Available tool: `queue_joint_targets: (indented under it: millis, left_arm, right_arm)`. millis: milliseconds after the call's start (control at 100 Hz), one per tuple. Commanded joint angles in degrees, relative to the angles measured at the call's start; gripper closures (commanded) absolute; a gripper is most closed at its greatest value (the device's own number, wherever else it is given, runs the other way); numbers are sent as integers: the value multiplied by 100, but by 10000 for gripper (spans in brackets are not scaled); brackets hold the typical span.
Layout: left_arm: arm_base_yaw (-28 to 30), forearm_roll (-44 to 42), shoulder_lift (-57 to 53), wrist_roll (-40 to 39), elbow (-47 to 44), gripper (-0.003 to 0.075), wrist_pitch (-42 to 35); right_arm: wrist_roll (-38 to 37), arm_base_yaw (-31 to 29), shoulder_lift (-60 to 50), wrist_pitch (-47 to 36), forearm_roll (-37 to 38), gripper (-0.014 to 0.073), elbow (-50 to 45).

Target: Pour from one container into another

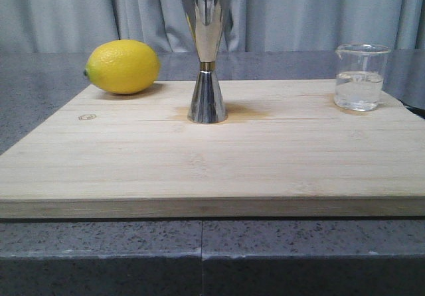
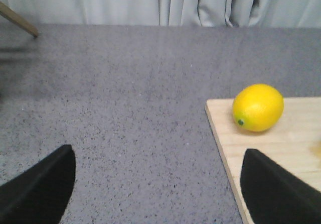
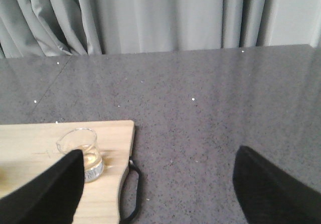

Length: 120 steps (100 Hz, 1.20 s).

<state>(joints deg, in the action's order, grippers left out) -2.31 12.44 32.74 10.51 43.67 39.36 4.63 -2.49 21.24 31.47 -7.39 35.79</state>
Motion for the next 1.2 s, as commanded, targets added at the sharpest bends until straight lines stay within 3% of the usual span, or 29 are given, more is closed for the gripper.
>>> queue_joint_targets:
  millis: [0,130,260,530,710,1020,1190]
  left_arm:
    - [21,99,415,243,396,101,10]
    - [21,458,985,735,501,101,61]
    - [21,1457,1601,1597,501,101,36]
    - [21,4293,2598,4984,501,101,139]
    - [21,5858,3013,6814,463,101,718]
    - [29,6845,3502,7987,432,101,1327]
    - [362,7271,3631,8485,343,101,1913]
  right_arm:
    - [29,13,258,-226,-25,40,254]
    - [29,13,451,-162,-45,40,268]
    - [29,13,551,-136,-45,40,268]
    - [29,13,560,-110,-45,40,268]
    - [29,13,560,-49,-45,40,268]
    - [29,13,560,-37,-87,40,268]
    - [29,13,560,-37,-100,40,268]
